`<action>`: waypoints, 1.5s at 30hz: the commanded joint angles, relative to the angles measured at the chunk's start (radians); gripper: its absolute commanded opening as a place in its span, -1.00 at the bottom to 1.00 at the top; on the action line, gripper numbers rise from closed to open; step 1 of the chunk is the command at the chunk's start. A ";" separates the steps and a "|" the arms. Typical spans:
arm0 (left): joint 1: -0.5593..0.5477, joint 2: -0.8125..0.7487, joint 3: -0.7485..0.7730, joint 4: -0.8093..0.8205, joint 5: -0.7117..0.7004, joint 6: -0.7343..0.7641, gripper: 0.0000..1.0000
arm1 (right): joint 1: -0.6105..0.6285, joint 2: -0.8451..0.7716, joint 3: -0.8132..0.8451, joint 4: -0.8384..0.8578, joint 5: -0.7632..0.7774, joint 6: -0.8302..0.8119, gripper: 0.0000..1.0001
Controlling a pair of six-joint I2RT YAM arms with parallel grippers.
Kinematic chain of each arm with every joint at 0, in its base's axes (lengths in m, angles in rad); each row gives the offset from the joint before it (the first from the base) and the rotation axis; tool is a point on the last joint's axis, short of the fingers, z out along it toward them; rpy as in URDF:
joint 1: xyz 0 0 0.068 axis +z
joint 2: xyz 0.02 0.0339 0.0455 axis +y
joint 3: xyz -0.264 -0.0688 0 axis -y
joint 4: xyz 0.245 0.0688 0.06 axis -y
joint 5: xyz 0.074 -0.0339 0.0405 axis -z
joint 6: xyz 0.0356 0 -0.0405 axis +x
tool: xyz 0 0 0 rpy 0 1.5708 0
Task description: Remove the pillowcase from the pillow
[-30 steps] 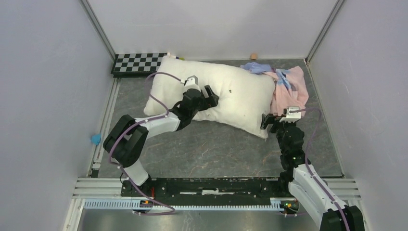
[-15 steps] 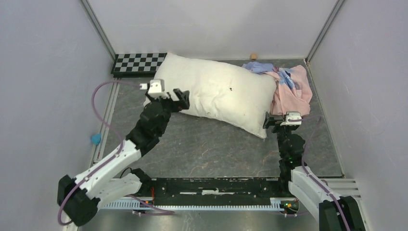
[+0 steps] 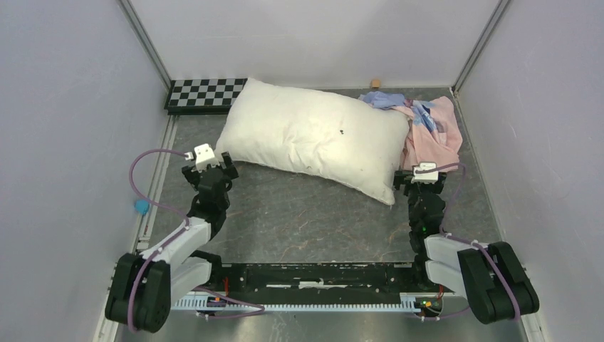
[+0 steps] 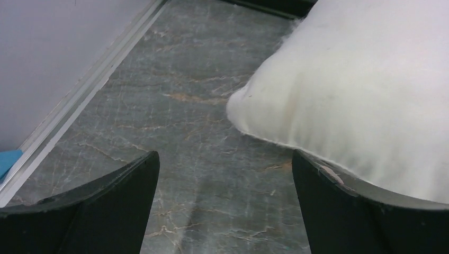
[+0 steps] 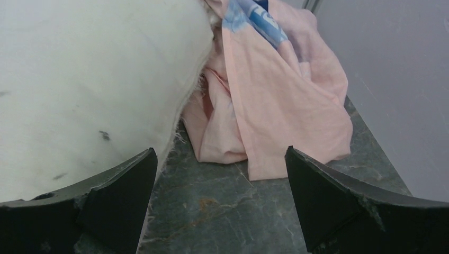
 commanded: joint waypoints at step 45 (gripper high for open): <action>0.154 0.498 -0.049 0.625 0.357 0.152 1.00 | -0.087 0.298 -0.142 0.407 0.016 -0.078 0.88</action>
